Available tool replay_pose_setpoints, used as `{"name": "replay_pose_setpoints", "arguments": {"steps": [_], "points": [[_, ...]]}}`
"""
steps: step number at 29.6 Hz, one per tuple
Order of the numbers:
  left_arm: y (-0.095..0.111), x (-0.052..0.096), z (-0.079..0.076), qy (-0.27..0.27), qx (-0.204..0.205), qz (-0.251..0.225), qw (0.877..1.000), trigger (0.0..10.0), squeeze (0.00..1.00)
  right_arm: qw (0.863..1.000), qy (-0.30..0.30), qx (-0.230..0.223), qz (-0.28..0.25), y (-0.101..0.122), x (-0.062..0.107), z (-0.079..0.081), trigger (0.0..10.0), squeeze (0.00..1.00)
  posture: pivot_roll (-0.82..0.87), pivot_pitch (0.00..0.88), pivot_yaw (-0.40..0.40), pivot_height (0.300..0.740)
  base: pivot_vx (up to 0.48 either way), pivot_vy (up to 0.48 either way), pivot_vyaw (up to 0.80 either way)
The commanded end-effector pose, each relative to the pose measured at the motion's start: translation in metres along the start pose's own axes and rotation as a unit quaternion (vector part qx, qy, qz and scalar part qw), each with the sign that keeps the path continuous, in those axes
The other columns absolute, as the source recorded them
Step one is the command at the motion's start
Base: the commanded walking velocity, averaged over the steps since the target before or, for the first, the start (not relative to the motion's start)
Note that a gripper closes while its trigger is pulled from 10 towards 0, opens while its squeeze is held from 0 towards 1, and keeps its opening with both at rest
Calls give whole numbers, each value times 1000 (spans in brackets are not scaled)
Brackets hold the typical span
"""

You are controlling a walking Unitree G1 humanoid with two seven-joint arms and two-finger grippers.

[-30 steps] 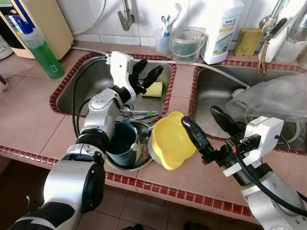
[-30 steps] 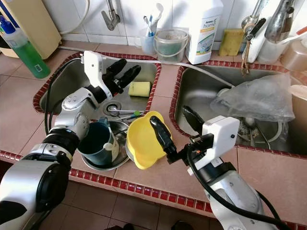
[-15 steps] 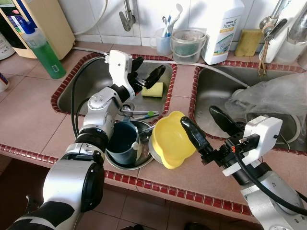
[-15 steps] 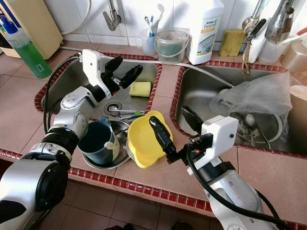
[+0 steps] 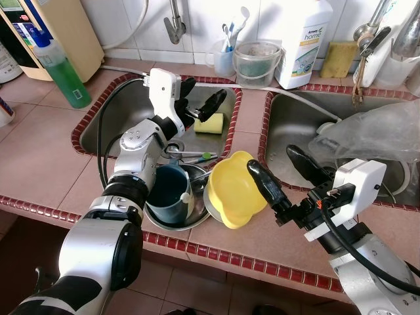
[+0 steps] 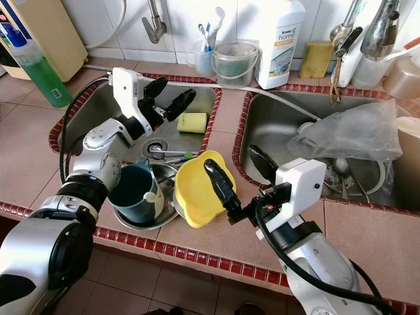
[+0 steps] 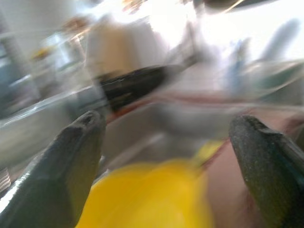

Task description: Kitchen organization

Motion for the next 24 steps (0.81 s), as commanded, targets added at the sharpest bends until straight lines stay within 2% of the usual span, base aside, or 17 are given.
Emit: {"name": "replay_pose_setpoints", "arguments": {"steps": [1,17,24], "points": [[25,7,22,41,-23,-33,998,10000,0,1000,8,8,-9,-1,-6,-2,10000,0,-89,47,51,740,0,0,0],[28,4,13,32,-25,-11,999,10000,0,1000,2,17,-25,-1,-8,-8,10000,0,-95,75,65,740,0,0,0],[25,7,8,40,-29,1,999,10000,0,997,-35,45,-44,3,-15,-21,10000,0,-71,86,48,740,0,0,0]]}}
Point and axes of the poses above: a point about 5 cm out from each wrist's last joint towards the gripper, its own x axis pointing back from the gripper into the wrist, its own y axis along the axis of the wrist's last joint, z = x × y, the point moved 4 cm from there along -x, pointing out of the wrist towards the gripper, and after that the axes turned 6 degrees about -x, right-handed, at the moved point
